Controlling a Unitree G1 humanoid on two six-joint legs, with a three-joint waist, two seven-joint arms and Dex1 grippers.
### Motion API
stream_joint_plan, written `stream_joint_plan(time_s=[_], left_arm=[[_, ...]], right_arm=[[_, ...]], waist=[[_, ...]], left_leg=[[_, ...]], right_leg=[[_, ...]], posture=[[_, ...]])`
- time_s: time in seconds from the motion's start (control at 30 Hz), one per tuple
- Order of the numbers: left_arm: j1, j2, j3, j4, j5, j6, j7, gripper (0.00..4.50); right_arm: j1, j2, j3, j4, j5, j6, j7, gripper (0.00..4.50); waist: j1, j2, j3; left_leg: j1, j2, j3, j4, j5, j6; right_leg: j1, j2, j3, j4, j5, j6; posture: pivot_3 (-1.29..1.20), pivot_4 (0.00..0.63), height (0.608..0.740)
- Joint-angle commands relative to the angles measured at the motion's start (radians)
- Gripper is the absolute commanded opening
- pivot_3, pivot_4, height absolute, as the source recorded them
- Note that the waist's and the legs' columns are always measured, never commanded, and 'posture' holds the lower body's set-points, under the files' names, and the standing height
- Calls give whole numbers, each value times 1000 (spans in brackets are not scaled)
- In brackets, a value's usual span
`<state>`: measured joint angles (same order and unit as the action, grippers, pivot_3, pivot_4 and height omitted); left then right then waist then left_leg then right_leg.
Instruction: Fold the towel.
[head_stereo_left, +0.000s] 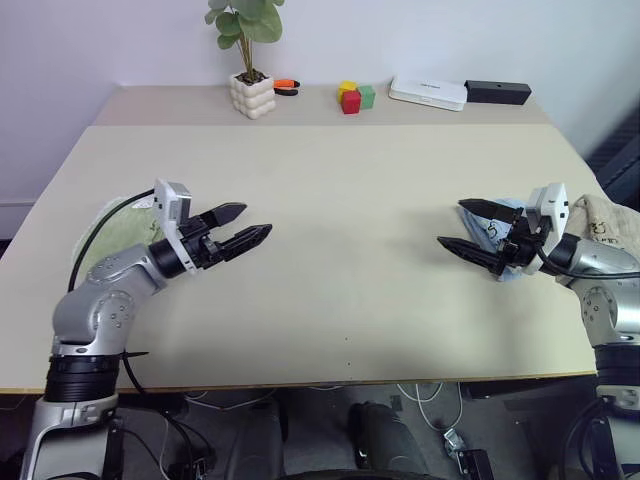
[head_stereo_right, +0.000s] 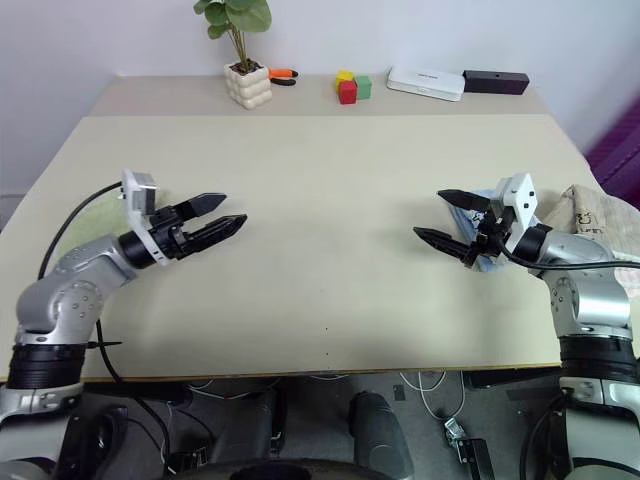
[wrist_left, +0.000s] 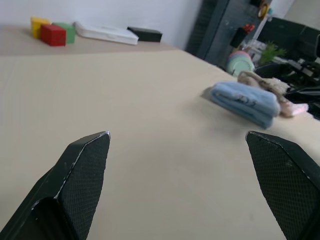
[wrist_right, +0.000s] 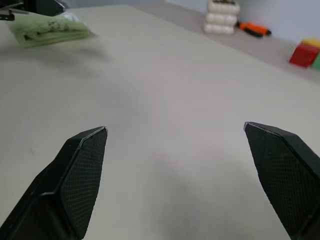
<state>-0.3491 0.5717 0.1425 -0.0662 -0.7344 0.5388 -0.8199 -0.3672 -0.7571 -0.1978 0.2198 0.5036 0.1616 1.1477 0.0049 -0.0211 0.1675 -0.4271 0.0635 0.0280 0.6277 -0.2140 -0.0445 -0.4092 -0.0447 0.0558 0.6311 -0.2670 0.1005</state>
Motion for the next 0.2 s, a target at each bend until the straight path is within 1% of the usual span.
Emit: stream_joint_plan(time_s=[0.03,0.2], left_arm=[[-11,-20,5,-17,12,-15,2,4459],[11,-35,-3,-13,48,-33,-10,4459]], right_arm=[[-9,0,-25,-62,12,5,-15,4500],[-30,25,-3,-70,3,1,-24,4500]], waist=[[0,0,0],[-1,0,0]], left_leg=[[0,0,0,0,0,0],[0,0,0,0,0,0]], right_leg=[[0,0,0,0,0,0],[0,0,0,0,0,1]], posture=[[0,150,740],[0,150,740]])
